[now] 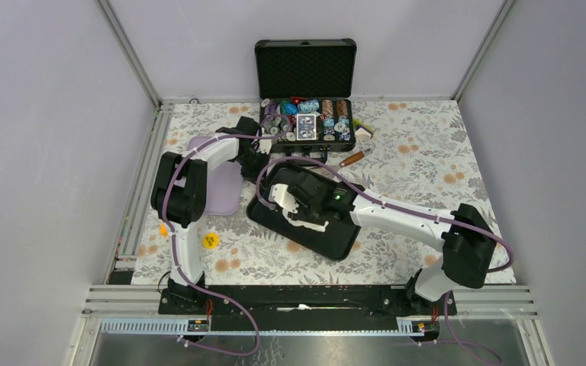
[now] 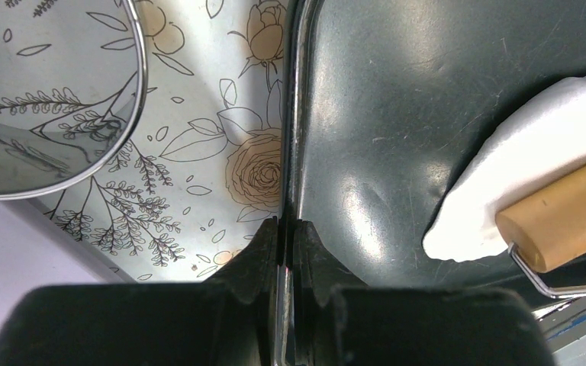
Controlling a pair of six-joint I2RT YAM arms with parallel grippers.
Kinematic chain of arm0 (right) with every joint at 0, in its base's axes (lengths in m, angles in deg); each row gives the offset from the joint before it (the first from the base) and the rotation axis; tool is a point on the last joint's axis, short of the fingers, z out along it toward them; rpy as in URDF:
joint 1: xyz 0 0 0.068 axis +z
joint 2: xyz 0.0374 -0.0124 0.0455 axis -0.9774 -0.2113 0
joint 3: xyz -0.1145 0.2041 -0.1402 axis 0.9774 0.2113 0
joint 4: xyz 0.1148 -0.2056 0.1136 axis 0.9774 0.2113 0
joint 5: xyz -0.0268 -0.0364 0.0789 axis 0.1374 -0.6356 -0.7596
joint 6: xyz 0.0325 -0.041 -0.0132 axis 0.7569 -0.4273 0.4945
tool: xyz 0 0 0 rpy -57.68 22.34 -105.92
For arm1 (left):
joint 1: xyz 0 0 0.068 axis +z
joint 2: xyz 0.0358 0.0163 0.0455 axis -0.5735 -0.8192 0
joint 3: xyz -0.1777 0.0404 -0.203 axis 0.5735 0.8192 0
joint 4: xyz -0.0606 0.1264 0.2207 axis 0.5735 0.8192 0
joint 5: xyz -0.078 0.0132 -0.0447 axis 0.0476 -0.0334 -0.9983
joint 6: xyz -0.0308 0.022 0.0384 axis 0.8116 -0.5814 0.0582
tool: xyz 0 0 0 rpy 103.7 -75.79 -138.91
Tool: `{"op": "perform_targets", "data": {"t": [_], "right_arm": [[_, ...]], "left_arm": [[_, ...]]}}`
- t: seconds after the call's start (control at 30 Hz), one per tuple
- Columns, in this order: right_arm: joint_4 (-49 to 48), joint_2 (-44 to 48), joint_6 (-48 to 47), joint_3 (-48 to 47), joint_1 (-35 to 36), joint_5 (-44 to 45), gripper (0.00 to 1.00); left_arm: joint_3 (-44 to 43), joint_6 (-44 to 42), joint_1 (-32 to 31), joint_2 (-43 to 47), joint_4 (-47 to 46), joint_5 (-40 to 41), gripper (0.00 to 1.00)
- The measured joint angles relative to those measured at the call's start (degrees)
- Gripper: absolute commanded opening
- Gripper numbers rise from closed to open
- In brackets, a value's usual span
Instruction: Roll out the dumpling wrappers from the dough
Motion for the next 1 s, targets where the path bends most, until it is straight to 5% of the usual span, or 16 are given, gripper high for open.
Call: {"op": "perform_targets", "data": {"t": [0.53, 1.0], "right_arm": [[6.7, 4.2, 3.6, 1.4, -0.1, -15.0, 0.0], [7.9, 0.4, 2.8, -8.4, -5.1, -10.9, 0.0]], "left_arm": [[0.0, 0.0, 0.0, 0.0, 0.0, 0.0, 0.0], [0.0, 0.0, 0.0, 0.0, 0.0, 0.0, 0.0]]}}
